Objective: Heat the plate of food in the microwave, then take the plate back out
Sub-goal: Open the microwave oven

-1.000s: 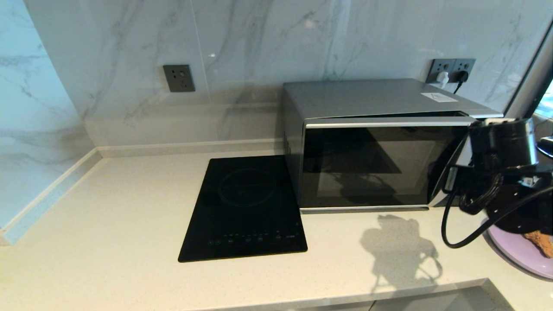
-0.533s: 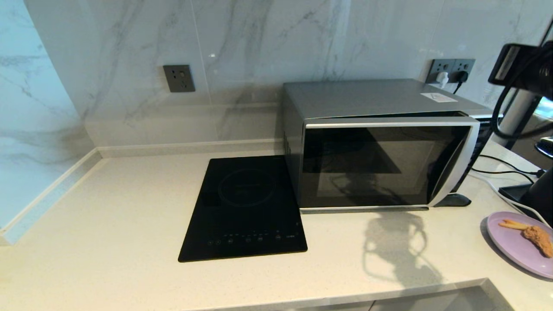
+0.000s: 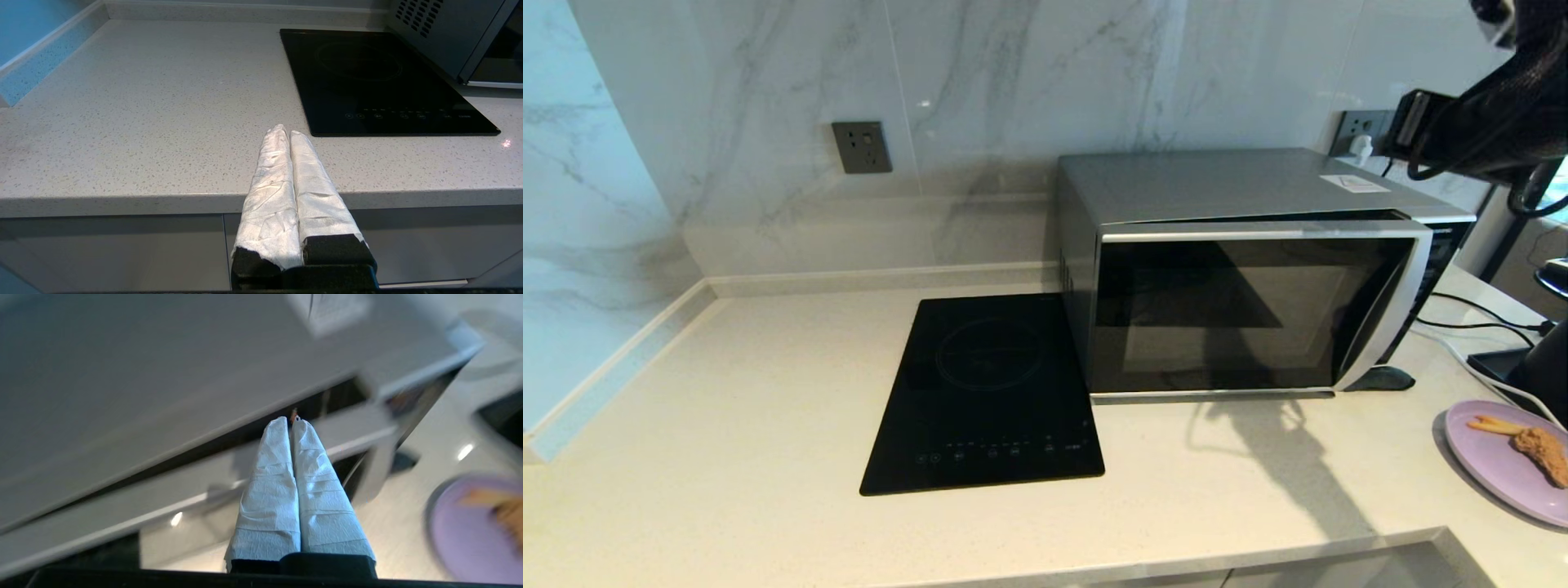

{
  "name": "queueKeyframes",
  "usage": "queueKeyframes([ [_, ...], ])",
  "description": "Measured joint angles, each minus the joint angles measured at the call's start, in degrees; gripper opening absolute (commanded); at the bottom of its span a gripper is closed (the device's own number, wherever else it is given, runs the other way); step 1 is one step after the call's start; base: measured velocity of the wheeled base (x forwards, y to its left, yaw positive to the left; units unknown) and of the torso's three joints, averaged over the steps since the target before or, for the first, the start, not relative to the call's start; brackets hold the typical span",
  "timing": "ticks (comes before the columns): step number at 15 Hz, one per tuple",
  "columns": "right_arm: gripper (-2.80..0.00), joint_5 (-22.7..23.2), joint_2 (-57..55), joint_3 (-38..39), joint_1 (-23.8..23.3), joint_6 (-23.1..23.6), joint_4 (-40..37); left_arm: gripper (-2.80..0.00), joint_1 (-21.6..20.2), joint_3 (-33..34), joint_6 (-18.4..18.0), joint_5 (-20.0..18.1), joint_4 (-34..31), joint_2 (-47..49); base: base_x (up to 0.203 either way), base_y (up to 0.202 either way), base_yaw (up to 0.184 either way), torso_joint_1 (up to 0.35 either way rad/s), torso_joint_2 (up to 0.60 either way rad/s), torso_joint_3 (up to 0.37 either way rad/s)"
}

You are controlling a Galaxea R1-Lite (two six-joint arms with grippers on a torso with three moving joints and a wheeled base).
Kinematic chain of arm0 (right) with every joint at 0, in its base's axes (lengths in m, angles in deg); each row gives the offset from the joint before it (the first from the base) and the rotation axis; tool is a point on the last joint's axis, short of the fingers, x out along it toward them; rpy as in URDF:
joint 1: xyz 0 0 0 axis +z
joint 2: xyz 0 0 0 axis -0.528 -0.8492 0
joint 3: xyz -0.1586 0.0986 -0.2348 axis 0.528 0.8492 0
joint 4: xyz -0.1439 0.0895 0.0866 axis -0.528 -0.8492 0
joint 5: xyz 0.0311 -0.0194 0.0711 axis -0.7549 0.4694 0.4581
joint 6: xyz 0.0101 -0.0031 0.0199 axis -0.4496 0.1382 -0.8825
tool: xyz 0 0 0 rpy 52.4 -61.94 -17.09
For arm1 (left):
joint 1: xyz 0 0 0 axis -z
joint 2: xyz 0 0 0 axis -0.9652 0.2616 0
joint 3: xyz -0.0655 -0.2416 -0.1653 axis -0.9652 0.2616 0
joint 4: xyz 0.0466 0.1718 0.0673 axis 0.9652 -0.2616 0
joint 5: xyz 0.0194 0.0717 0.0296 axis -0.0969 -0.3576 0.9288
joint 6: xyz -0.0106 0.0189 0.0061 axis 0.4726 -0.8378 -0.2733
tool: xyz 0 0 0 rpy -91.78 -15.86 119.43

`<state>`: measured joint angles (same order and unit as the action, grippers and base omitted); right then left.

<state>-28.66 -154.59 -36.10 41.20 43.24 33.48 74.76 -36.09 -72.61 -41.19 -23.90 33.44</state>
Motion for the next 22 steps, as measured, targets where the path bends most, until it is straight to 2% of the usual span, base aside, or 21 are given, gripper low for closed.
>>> queueKeyframes([
  [2, -2.8, 3.94, -2.27, -0.28, -2.02, -1.7, -1.49, -2.8, 0.0, 0.0, -0.01, 0.02, 0.0, 0.0, 0.0, 0.0, 0.0, 0.0, 0.0, 0.0],
  [5, -2.8, 6.02, -4.5, -0.37, -4.09, -1.77, -1.27, -2.8, 0.0, 0.0, -0.02, 0.0, 0.0, 0.0, 0.0, 0.0, 0.0, 0.0, 0.0, 0.0],
  [11, -2.8, 6.47, -6.77, -0.37, -6.38, -1.51, 0.72, -2.8, 0.0, 0.0, -0.02, 0.02, 0.0, 0.0, 0.0, 0.0, 0.0, 0.0, 0.0, 0.0],
  [14, -2.8, 6.45, -7.45, -0.37, -7.42, -1.29, 4.13, -2.8, 0.0, 0.0, -0.02, 0.0, 0.0, 0.0, 0.0, 0.0, 0.0, 0.0, 0.0, 0.0],
  [22, -2.8, 6.68, -11.01, -0.37, -8.28, -1.22, 5.59, -2.8, 0.0, 0.0, -0.02, -0.02, 0.0, 0.0, 0.0, 0.0, 0.0, 0.0, 0.0, 0.0],
])
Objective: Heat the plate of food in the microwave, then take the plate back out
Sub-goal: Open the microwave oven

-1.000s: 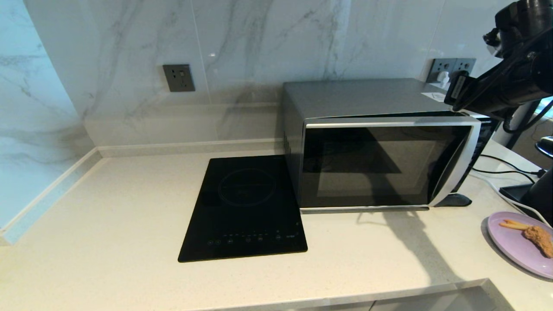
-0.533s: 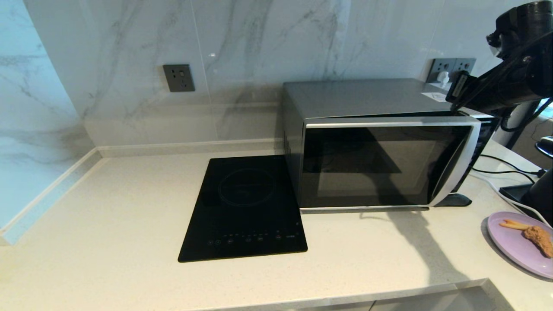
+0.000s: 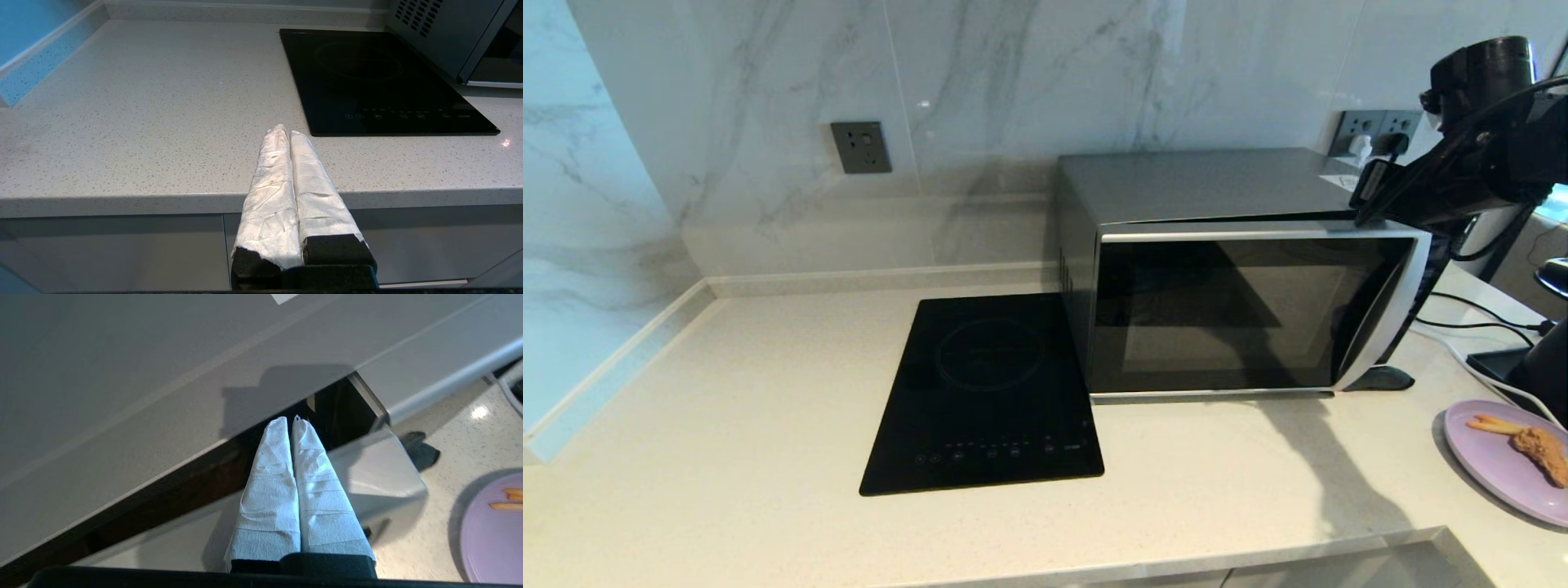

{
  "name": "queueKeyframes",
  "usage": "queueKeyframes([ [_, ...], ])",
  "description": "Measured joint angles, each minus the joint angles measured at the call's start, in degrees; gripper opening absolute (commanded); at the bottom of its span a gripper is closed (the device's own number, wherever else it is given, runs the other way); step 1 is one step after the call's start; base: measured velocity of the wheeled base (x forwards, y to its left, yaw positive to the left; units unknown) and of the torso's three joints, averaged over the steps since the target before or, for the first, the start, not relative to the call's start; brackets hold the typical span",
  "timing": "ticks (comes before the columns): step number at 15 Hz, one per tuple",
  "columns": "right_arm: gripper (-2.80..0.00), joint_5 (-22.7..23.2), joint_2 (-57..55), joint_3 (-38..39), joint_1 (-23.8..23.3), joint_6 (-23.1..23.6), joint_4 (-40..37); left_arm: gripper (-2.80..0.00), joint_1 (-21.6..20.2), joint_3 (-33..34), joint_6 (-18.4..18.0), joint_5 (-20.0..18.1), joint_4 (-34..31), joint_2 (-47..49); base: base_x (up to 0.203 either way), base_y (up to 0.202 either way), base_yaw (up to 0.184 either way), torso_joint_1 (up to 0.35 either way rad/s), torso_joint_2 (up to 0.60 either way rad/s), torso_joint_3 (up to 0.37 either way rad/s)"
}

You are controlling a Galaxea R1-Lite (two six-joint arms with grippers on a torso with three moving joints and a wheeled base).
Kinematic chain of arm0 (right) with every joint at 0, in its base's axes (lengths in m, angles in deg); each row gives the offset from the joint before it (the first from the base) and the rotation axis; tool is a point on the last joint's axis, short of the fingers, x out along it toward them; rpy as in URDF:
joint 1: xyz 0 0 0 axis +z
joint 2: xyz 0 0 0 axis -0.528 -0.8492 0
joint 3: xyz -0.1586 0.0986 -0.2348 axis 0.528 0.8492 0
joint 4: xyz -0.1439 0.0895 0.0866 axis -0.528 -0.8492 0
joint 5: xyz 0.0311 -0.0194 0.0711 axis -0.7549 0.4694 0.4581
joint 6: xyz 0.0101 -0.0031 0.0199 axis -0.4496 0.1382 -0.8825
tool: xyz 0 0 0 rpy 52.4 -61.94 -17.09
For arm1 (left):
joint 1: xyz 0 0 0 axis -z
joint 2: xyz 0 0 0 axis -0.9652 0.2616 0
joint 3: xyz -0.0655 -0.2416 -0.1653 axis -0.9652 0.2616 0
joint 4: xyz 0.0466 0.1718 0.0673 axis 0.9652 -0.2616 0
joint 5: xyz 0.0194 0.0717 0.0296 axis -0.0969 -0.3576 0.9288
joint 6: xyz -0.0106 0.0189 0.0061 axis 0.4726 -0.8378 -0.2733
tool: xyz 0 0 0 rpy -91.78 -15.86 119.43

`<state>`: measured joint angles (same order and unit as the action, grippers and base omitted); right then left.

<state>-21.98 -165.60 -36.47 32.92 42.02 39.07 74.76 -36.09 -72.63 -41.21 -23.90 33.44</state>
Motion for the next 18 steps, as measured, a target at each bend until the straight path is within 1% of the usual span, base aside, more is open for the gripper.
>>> queueKeyframes([
  [3, -2.8, 1.52, 0.32, 0.01, -0.04, -0.09, -2.78, -2.8, 0.0, 0.0, -0.01, 0.02, 0.0, 0.0, 0.0, 0.0, 0.0, 0.0, 0.0, 0.0],
  [6, -2.8, 4.02, 2.65, 0.13, 0.18, -1.22, -10.29, -2.8, 0.0, 0.0, 0.0, 0.05, 0.0, 0.0, 0.0, 0.0, 0.0, 0.0, 0.0, 0.0],
  [8, -2.8, 6.38, 4.73, 1.56, 0.22, -2.15, -13.74, -2.8, 0.0, 0.0, 0.0, 0.05, 0.0, 0.0, 0.0, 0.0, 0.0, 0.0, 0.0, 0.0],
  [12, -2.8, 10.32, 10.67, 4.48, 0.21, -2.2, -16.71, -2.8, 0.0, 0.0, -0.01, 0.02, 0.0, 0.0, 0.0, 0.0, 0.0, 0.0, 0.0, 0.0],
  [14, -2.8, 13.23, 13.92, 4.85, 0.33, -2.17, -20.68, -2.8, 0.0, 0.0, -0.01, 0.02, -0.02, 0.0, 0.0, 0.0, 0.0, 0.0, 0.0, 0.0],
  [18, -2.8, 20.73, 20.73, 5.14, 0.67, -2.21, -32.21, -2.8, 0.0, 0.0, 0.02, 0.02, -0.02, 0.0, 0.0, 0.0, 0.0, 0.0, 0.0, 0.0],
])
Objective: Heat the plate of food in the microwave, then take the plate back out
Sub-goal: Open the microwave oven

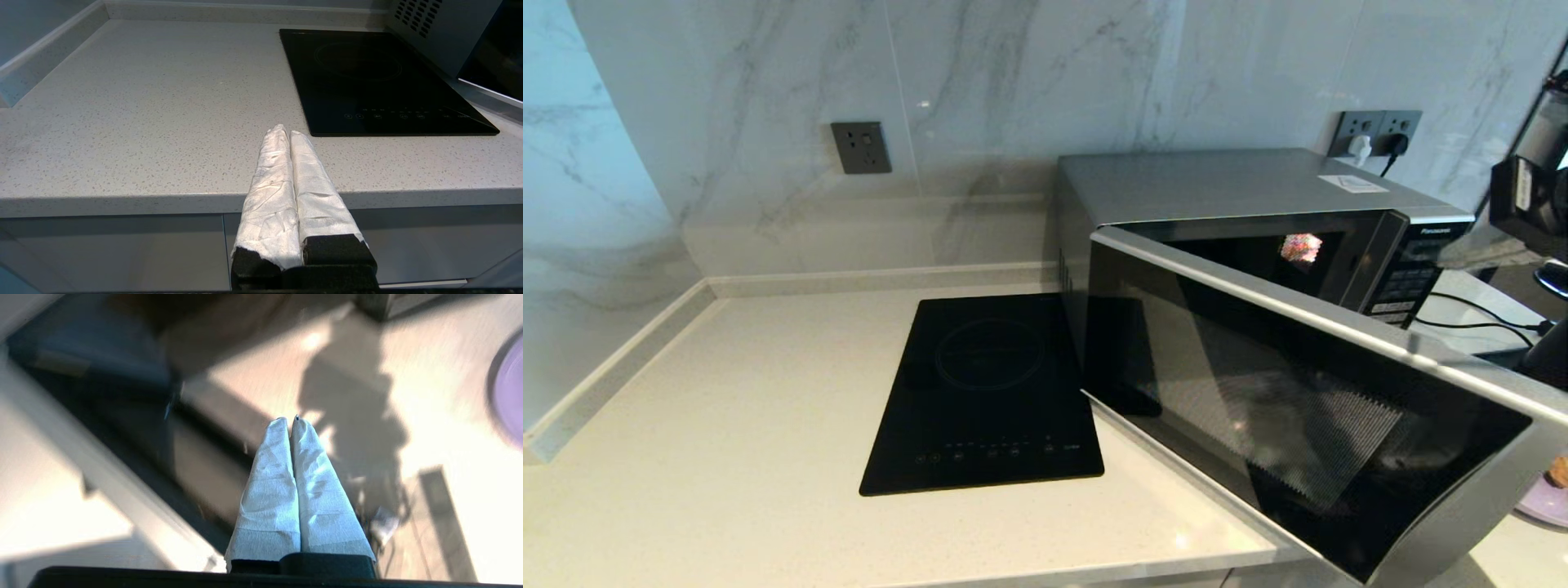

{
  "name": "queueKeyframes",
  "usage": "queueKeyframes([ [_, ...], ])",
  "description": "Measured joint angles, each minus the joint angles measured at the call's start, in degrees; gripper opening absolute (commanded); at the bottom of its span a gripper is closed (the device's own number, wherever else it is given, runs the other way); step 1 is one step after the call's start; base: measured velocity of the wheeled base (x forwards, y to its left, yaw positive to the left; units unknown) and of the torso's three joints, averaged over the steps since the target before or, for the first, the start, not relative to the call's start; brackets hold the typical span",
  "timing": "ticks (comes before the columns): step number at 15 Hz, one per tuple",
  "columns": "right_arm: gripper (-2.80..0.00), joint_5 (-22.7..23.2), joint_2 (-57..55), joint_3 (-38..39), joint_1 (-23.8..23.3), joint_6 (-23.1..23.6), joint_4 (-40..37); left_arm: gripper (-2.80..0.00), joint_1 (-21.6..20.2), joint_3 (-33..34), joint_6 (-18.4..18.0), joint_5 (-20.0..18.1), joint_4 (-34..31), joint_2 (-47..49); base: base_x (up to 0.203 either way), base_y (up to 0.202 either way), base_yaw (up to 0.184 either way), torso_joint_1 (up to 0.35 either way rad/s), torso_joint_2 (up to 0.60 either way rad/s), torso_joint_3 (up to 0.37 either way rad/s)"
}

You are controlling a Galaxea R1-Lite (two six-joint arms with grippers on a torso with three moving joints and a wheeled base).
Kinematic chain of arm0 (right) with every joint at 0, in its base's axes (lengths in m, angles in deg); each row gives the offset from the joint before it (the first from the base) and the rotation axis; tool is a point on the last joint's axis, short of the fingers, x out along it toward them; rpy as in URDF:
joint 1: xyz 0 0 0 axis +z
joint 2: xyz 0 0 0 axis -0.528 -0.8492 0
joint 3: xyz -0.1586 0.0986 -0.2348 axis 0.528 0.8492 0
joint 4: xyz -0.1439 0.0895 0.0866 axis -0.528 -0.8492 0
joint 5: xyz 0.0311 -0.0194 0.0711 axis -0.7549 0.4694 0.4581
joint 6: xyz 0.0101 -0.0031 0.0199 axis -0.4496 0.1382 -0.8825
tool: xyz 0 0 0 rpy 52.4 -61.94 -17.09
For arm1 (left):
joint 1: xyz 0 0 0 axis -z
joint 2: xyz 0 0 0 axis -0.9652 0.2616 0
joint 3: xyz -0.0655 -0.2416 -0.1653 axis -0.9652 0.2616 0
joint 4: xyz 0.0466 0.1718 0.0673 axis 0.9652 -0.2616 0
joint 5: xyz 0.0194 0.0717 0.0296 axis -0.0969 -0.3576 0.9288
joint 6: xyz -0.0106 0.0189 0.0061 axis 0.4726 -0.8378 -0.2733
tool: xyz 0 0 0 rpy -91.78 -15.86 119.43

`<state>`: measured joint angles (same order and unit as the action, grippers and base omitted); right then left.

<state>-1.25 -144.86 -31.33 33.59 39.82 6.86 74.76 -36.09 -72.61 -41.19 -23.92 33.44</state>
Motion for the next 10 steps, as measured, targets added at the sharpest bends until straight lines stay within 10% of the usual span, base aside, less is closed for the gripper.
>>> queueKeyframes([
  [6, -2.8, 3.94, 10.77, 11.9, 0.69, 0.48, -5.53, -2.8, 0.0, 0.0, -0.02, -0.02, 0.02, 0.0, 0.0, 0.0, 0.0, 0.0, 0.0, 0.0],
  [10, -2.8, -1.23, 15.88, 23.95, -1.49, 0.41, 0.93, -2.8, 0.0, 0.0, -0.02, 0.0, 0.02, 0.0, 0.0, 0.0, 0.0, 0.0, 0.0, 0.0],
])
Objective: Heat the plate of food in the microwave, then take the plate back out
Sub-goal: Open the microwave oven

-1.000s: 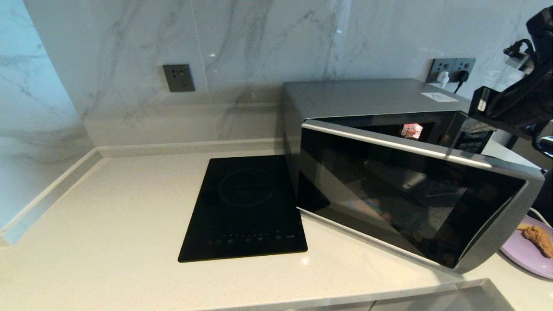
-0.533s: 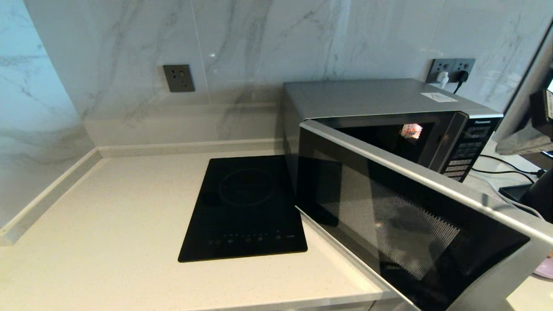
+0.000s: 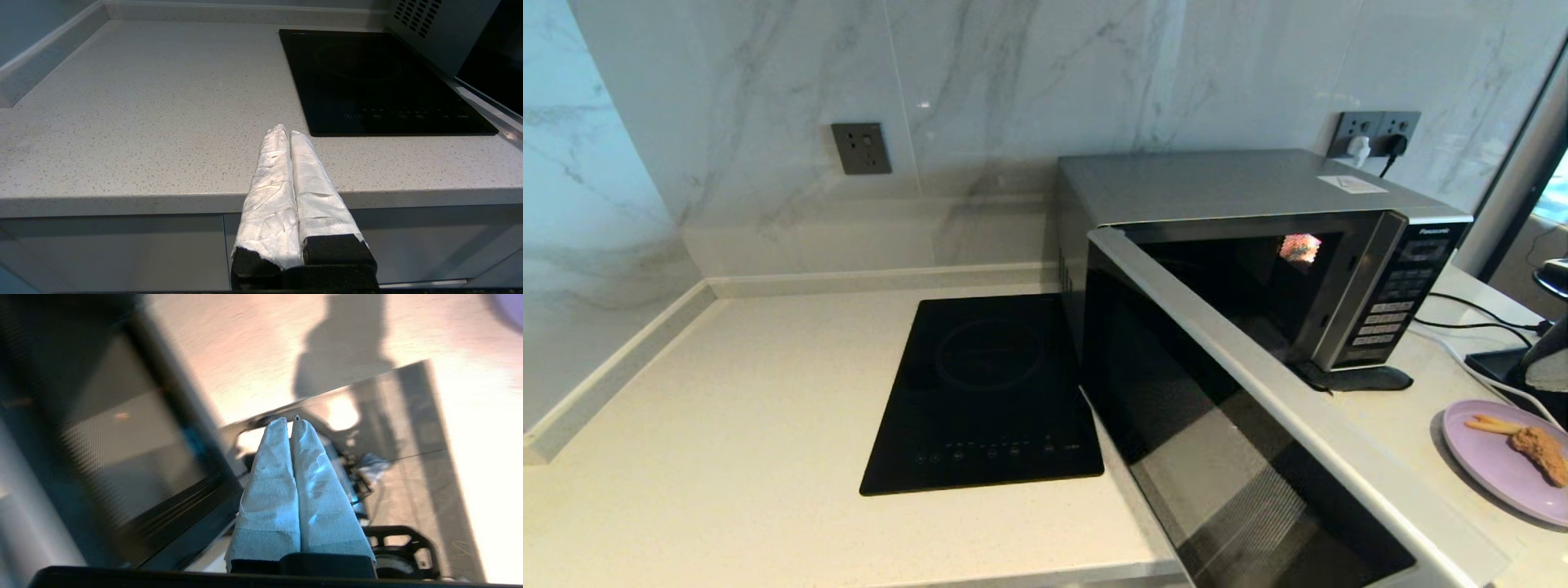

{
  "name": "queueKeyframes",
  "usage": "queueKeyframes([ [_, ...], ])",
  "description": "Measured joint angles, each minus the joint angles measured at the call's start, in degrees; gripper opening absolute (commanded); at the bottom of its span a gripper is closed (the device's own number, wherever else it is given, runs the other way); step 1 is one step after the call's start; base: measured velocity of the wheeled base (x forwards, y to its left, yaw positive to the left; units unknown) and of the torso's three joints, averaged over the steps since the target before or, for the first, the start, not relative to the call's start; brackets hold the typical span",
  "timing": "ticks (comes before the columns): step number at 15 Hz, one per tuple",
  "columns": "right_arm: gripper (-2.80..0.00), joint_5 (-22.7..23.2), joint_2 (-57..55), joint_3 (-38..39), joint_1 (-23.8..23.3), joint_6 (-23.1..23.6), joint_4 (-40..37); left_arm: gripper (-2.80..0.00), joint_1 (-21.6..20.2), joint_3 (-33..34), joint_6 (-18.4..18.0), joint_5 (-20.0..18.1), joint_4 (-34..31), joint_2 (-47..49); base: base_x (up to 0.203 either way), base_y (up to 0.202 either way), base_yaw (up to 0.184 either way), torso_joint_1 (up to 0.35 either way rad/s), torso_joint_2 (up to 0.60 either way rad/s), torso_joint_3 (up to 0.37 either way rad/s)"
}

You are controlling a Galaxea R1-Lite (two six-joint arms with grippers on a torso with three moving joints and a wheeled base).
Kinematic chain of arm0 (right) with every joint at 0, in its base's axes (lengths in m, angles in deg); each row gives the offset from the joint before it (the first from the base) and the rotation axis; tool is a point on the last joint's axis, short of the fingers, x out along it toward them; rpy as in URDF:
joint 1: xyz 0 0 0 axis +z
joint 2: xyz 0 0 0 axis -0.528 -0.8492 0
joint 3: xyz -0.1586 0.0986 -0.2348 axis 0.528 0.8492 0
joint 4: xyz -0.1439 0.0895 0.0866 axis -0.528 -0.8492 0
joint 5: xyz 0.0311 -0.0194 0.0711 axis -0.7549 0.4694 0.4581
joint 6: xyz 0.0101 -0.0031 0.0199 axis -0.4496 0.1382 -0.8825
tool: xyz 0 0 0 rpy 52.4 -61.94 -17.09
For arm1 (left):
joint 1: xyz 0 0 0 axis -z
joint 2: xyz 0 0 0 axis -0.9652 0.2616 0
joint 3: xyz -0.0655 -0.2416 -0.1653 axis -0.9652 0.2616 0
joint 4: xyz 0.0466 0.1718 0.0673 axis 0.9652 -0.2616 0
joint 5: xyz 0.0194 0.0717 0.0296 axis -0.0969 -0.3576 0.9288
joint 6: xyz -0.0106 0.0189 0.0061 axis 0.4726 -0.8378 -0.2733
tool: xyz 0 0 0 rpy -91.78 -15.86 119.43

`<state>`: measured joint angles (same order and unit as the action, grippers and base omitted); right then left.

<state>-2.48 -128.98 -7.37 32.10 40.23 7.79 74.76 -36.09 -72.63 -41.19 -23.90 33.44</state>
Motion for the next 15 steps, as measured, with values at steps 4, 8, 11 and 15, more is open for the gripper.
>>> queueKeyframes([
  [4, -2.8, -7.63, 2.27, 16.16, -1.07, -1.42, 15.46, -2.8, 0.0, 0.0, 0.0, 0.0, 0.0, 0.0, 0.0, 0.0, 0.0, 0.0, 0.0, 0.0],
  [8, -2.8, -5.56, 3.39, 23.1, -2.57, -4.91, 20.48, -2.8, 0.02, 0.0, 0.0, 0.0, 0.0, 0.0, 0.0, 0.0, 0.0, 0.0, 0.0, 0.0],
  [11, -2.8, -5.34, 0.96, 24.86, -10.81, -5.01, 23.73, -2.8, 0.0, 0.0, 0.02, 0.0, 0.0, 0.0, 0.0, 0.0, 0.0, 0.0, 0.0, 0.0],
  [15, 0.0, -1.07, -4.48, 28.82, -22.82, -4.96, 34.64, -2.8, 0.0, 0.0, 0.02, 0.0, 0.0, 0.0, 0.0, 0.0, 0.0, 0.0, 0.0, 0.0],
])
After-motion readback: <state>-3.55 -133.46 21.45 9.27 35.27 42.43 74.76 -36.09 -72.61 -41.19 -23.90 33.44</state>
